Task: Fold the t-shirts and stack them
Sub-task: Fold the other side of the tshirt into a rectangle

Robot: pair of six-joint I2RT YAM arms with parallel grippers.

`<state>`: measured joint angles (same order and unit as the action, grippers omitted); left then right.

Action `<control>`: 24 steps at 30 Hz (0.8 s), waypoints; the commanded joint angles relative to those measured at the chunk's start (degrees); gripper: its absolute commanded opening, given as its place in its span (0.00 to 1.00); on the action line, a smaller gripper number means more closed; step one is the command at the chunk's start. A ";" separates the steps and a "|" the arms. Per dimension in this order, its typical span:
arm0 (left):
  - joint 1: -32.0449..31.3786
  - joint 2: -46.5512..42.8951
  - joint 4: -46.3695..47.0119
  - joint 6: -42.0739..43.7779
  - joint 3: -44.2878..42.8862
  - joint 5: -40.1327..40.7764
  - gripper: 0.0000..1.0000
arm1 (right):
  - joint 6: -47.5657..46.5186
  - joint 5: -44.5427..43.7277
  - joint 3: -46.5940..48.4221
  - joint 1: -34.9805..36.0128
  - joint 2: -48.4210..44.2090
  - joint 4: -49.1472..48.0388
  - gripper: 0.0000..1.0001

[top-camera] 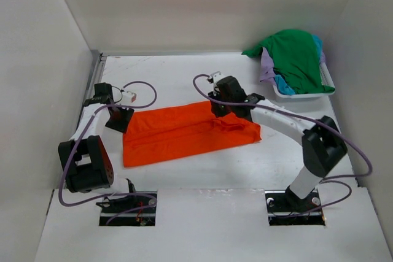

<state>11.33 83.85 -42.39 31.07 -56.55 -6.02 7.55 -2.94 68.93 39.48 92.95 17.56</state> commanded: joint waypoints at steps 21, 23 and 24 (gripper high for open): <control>-0.65 0.43 0.91 -1.71 0.30 -0.75 0.46 | 9.32 0.39 -4.85 -0.59 2.68 0.89 0.38; -0.65 0.43 0.91 -1.80 0.39 -0.75 0.46 | 9.94 0.39 -4.85 -0.42 1.72 1.07 0.38; -0.65 0.43 0.91 -1.80 0.39 -0.75 0.46 | 10.11 0.39 -5.03 -0.33 1.28 1.07 0.38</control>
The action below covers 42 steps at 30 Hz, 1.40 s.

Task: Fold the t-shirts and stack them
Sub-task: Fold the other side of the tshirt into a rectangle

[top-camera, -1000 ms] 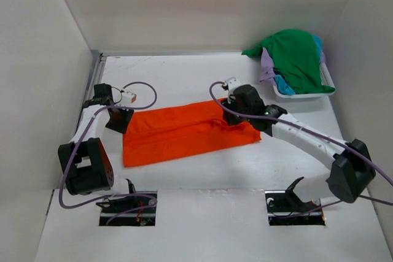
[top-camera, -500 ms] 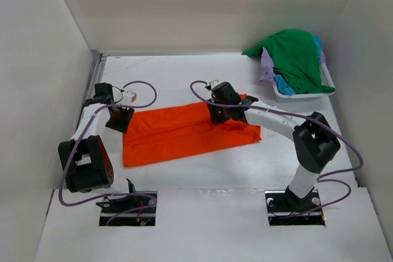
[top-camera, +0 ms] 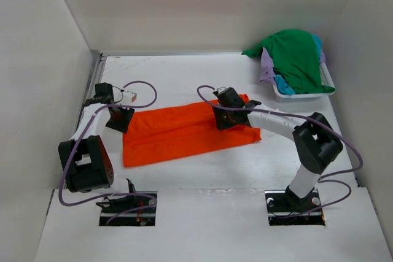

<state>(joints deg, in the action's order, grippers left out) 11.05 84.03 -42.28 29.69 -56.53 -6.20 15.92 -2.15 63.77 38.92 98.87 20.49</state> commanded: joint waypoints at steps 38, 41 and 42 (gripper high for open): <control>-0.37 0.87 1.06 -0.07 1.43 -0.48 0.46 | 4.64 0.66 3.82 -0.47 2.73 -3.26 0.17; -0.28 0.96 1.15 -0.07 1.51 -0.57 0.46 | 4.91 0.66 4.08 -0.47 3.26 -4.05 0.03; -0.28 0.96 1.15 -0.07 1.51 -0.57 0.46 | 4.91 0.66 4.08 -0.47 3.26 -4.14 0.00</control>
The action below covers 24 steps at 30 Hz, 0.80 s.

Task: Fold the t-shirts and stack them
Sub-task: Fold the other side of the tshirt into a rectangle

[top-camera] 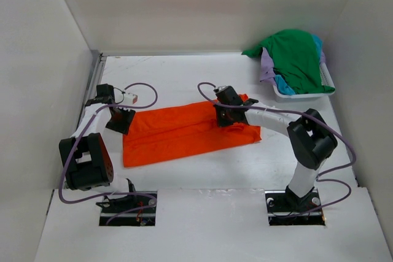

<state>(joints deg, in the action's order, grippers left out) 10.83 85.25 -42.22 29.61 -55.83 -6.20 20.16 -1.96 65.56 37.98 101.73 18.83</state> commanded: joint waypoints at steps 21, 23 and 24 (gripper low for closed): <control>0.29 0.44 1.35 0.10 0.11 -0.66 0.46 | 2.16 10.74 -9.31 2.50 -7.16 -14.07 0.08; 0.29 0.35 1.52 0.10 0.55 -0.66 0.46 | 1.55 13.37 -9.75 2.50 -7.51 -14.09 0.24; 0.38 0.27 1.61 0.19 0.81 -0.57 0.46 | 1.20 14.51 -10.01 2.58 -8.12 -13.82 0.27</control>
<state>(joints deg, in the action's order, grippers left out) 10.85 85.86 -42.11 29.63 -55.83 -6.20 21.63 7.25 56.47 40.16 95.48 8.78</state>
